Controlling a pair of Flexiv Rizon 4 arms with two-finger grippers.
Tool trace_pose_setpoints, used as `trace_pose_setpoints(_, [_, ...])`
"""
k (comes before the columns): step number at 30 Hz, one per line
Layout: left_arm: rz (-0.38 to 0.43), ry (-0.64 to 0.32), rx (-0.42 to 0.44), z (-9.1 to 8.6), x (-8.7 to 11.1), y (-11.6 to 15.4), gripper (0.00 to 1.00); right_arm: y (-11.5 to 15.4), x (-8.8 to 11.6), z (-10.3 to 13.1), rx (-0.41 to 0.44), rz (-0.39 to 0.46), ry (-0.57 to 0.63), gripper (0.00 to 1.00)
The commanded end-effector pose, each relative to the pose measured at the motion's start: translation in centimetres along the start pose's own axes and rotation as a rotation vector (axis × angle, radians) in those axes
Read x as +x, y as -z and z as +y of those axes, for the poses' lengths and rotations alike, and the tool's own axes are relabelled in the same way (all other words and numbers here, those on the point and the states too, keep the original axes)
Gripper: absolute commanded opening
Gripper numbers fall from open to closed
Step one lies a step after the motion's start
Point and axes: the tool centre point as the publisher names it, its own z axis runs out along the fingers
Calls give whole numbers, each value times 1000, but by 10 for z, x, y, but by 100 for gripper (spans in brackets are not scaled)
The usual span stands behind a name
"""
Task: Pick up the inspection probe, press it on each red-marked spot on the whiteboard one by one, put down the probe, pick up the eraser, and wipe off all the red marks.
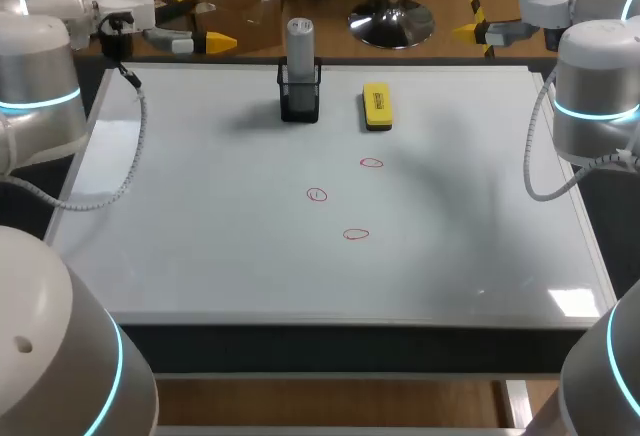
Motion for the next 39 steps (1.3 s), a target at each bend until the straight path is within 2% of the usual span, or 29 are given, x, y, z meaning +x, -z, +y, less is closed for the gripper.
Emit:
trace_pose_setpoints(1, [213, -21, 47, 5, -4, -12, 100, 0, 0, 0, 1, 1, 0, 100])
trace_pose_setpoints(6, [303, -37, 68, 8, 5, -28, 100, 0, 0, 0, 1, 1, 0, 100])
trace_pose_setpoints(12, [362, -42, 94, 13, 9, -46, 100, 0, 0, 0, 1, 1, 0, 100])
trace_pose_setpoints(32, [369, -20, 108, 34, 21, -113, 100, 0, 0, 0, 1, 1, 0, 100])
trace_pose_setpoints(39, [346, -11, 114, 43, 16, -131, 100, 0, 0, 0, 1, 1, 0, 100])
